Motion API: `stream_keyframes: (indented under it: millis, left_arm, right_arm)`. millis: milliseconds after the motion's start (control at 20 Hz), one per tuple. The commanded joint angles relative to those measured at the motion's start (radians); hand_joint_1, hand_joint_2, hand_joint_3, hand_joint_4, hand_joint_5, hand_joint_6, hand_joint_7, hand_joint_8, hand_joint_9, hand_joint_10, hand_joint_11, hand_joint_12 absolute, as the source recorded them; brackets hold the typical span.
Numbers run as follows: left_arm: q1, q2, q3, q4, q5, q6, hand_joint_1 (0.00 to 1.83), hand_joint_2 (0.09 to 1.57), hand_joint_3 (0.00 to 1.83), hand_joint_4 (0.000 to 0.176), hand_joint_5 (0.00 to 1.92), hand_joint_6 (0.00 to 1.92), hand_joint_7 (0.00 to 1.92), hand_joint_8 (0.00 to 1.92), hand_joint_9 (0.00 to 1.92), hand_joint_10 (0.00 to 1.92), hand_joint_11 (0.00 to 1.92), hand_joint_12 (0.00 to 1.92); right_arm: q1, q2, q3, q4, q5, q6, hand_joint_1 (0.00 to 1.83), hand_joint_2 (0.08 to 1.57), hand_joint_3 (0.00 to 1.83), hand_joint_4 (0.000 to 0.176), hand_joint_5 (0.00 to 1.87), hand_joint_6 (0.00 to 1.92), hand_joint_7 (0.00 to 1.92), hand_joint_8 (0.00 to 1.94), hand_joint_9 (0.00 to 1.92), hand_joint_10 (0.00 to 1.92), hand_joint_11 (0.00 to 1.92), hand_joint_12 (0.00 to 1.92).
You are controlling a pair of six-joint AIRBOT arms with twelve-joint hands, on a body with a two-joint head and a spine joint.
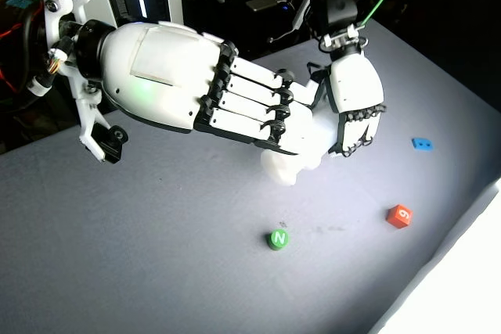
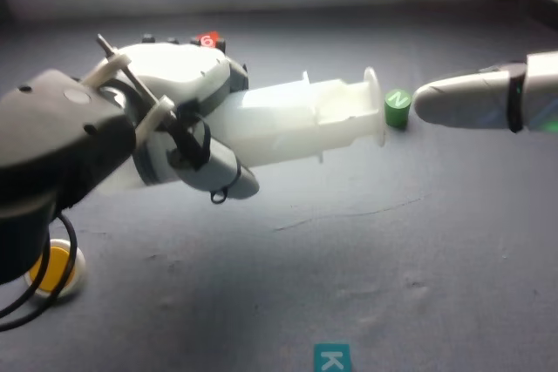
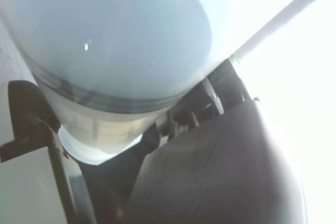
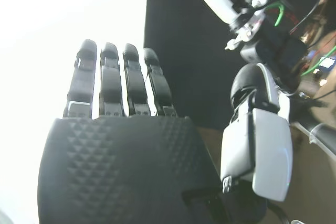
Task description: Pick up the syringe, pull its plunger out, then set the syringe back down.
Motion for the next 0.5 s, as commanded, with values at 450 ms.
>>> stream_keyframes:
  millis: [450]
  left_arm:
    - [-0.075,0.040,-0.028,-0.005,0.017,0.067,1.20,1.16,0.00,0.000,0.86,1.10,0.94,1.15,0.94,0.65,0.62,1.16]
  right_arm:
    - [0.081,-0.045,0.008,0.134,0.002,0.006,1.08,0.94,0.00,0.000,0.00,0.00,0.00,0.00,0.01,0.00,0.02,0.01]
